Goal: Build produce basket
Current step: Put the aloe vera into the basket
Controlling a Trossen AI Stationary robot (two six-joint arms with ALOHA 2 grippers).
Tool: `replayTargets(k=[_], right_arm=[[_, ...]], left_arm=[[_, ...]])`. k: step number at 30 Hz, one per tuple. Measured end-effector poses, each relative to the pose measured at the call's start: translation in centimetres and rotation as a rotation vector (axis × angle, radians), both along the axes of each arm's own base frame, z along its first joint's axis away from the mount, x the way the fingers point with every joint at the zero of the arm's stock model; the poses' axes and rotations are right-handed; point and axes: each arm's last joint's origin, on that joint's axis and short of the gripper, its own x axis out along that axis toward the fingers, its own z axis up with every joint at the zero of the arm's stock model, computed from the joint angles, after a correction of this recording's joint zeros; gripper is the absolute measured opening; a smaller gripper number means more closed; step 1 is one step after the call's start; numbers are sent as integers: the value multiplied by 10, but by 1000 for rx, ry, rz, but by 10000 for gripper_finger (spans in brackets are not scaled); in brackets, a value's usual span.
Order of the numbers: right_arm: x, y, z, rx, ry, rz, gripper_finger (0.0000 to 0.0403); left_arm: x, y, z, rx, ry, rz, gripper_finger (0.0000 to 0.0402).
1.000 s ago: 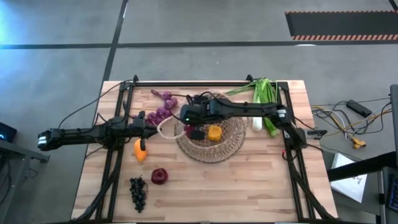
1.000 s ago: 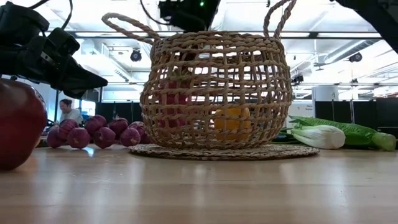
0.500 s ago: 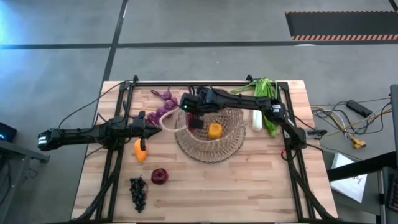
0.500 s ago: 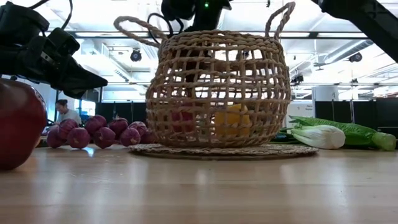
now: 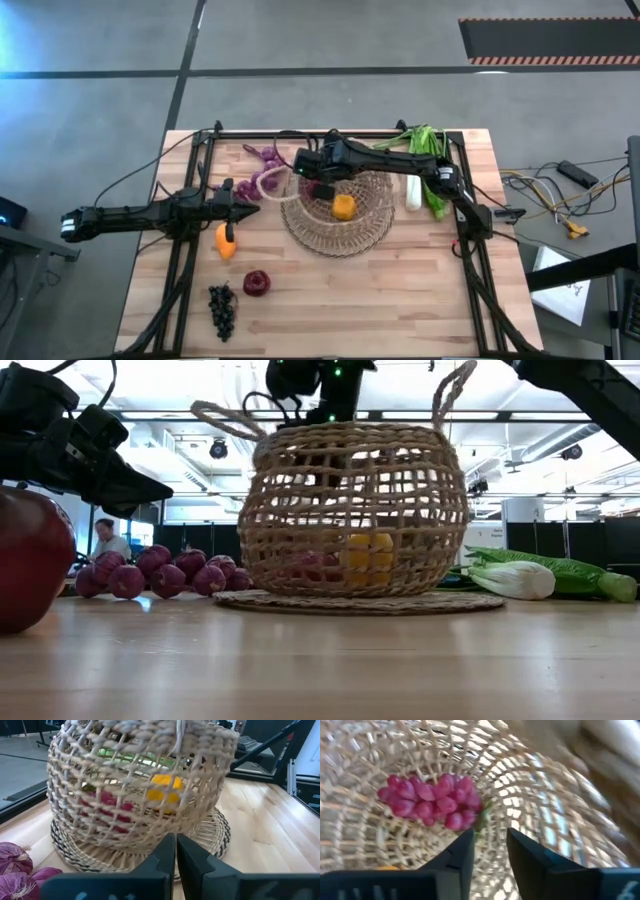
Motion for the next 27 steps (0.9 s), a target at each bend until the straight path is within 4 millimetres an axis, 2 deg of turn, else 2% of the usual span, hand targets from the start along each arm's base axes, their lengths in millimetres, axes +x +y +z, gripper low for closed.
replayTargets(k=[4,8,14,17,19,22,25,27], right_arm=[[-7,15,23,-16,-53,35,141],[-18,43,51,-22,-123,92,145],[-47,106,98,8,-272,194,132],[-68,140,111,70,-294,249,125],[-84,160,110,133,-246,283,121],[-110,180,95,202,-149,242,115],[-139,187,73,211,-60,134,112],[-157,183,57,216,-37,37,112]], left_arm=[[0,0,0,0,-1,0,0],[0,0,0,0,-1,0,0],[0,0,0,0,0,0,0],[0,0,0,0,0,0,0],[0,0,0,0,0,0,0],[0,0,0,0,0,0,0],[0,0,0,0,0,0,0],[0,0,0,0,0,0,0]])
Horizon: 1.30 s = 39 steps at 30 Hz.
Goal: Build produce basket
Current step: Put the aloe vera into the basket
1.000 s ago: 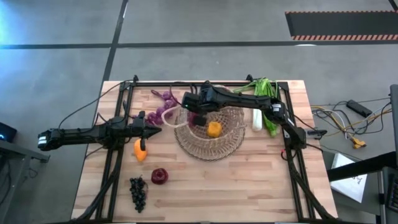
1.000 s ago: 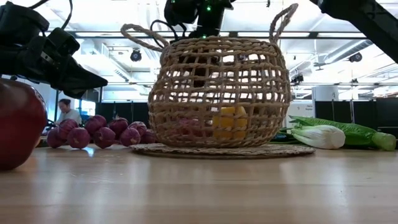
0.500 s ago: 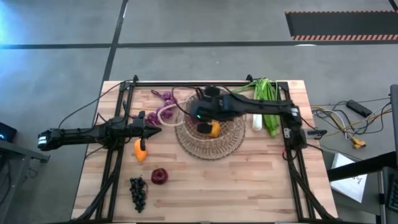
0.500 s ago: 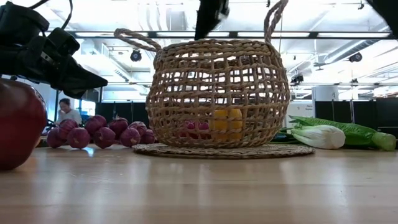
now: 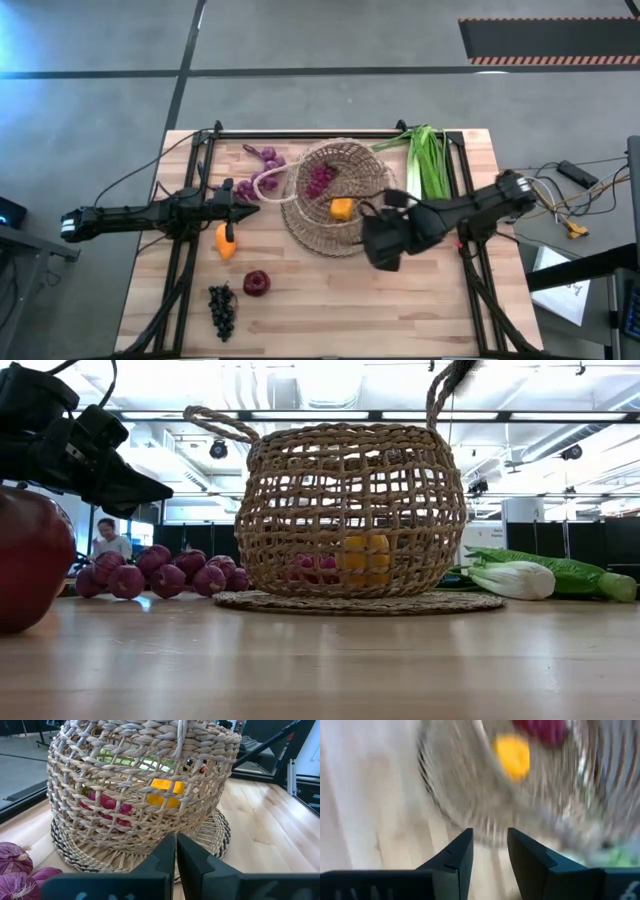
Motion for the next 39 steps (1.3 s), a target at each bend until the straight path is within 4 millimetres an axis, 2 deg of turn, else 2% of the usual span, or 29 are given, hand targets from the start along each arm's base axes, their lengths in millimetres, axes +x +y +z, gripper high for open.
replayTargets(k=[5,10,13,19,23,27,32,39], right_arm=[[-47,-27,-32,3,43,-257,120],[-88,-71,-52,21,14,-578,145],[-108,-97,-61,46,-7,-708,163],[-126,-147,-83,106,-97,-846,192],[-127,-170,-90,236,-123,-815,207],[-127,-173,-78,401,-133,-744,217],[-127,-162,-45,605,-118,-578,223],[-120,-141,12,624,-270,-434,224]], left_arm=[[0,0,0,0,0,0,0],[0,0,0,0,0,0,0],[0,0,0,0,0,0,0],[0,0,0,0,0,0,0],[0,0,0,0,0,0,0],[0,0,0,0,0,0,0],[0,0,0,0,0,0,0],[0,0,0,0,0,0,0]])
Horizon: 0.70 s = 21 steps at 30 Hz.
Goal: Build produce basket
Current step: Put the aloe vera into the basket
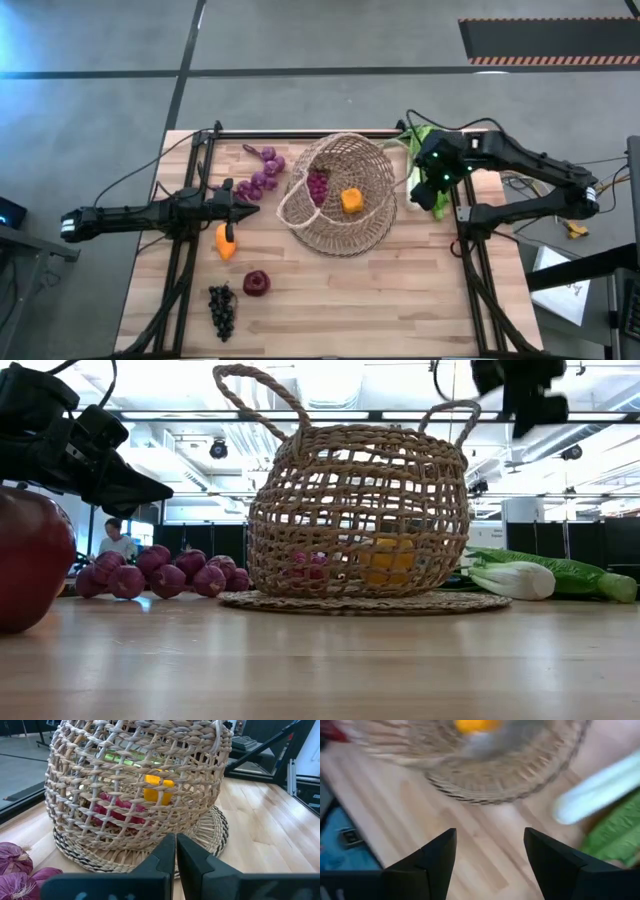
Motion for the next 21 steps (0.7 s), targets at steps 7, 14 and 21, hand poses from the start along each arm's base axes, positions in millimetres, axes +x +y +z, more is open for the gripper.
replayTargets(k=[7,14,21], right_arm=[[-14,5,0,-246,310,-251,224],[-6,-11,-54,-399,530,-300,224],[-11,-59,-103,-373,590,-411,224]], left_arm=[[0,0,0,0,0,0,0],[0,0,0,0,0,0,0],[0,0,0,0,0,0,0]])
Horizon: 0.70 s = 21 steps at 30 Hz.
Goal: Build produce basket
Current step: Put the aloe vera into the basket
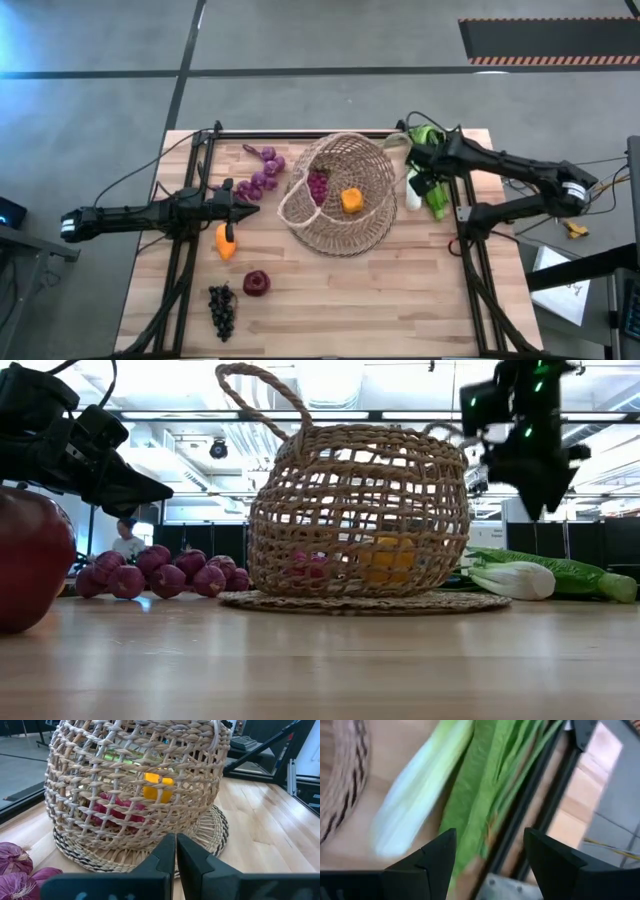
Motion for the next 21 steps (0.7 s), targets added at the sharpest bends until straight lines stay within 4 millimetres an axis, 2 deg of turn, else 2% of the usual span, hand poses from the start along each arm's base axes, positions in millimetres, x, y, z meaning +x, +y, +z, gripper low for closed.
replayTargets(k=[5,9,15,21], right_arm=[[-1,-34,-19,25,-112,-65,224],[-4,-50,-34,69,-70,-115,224],[0,-57,-52,163,-26,-84,224],[-1,-53,-51,251,-29,-38,224]], left_arm=[[0,0,0,0,0,0,0],[0,0,0,0,0,-1,0],[0,0,0,0,0,0,0],[0,0,0,0,0,0,0]])
